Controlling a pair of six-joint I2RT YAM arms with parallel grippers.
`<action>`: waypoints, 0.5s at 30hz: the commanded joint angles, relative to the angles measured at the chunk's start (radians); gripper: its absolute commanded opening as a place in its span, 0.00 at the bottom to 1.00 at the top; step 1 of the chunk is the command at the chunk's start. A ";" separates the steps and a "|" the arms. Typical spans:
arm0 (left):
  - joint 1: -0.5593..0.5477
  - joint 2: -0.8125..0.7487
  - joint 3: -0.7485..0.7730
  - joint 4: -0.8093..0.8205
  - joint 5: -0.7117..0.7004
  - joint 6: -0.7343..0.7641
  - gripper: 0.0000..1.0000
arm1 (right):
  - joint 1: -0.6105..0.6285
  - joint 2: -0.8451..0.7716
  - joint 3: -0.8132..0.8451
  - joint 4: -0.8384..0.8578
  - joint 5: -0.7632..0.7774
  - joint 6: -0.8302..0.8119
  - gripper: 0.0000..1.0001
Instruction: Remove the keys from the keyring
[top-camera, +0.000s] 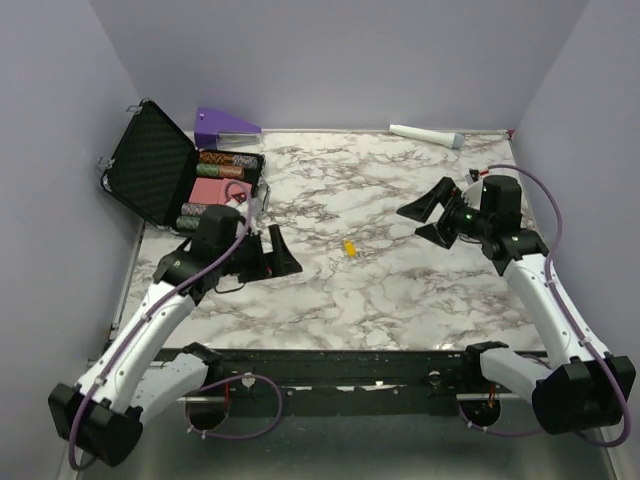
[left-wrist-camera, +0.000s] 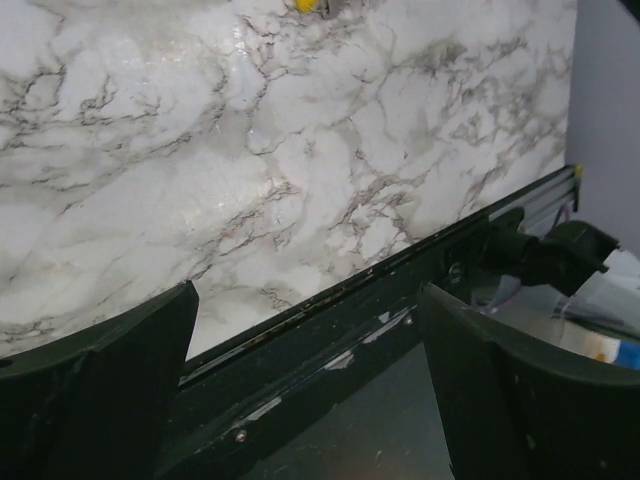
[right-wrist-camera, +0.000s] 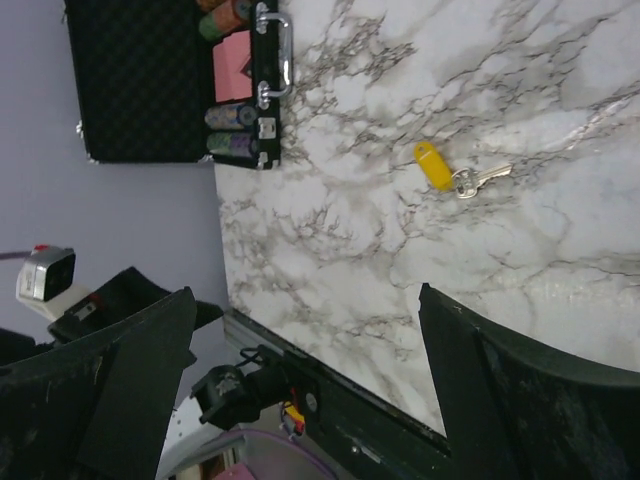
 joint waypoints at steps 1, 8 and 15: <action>-0.183 0.169 0.127 0.083 -0.167 0.128 0.98 | 0.020 -0.053 0.042 -0.076 -0.160 -0.039 1.00; -0.223 0.398 0.182 0.283 -0.150 0.189 0.98 | 0.021 -0.076 0.077 -0.191 -0.207 -0.079 1.00; -0.202 0.672 0.341 0.387 -0.005 0.303 0.99 | 0.021 -0.039 0.182 -0.251 -0.201 -0.125 1.00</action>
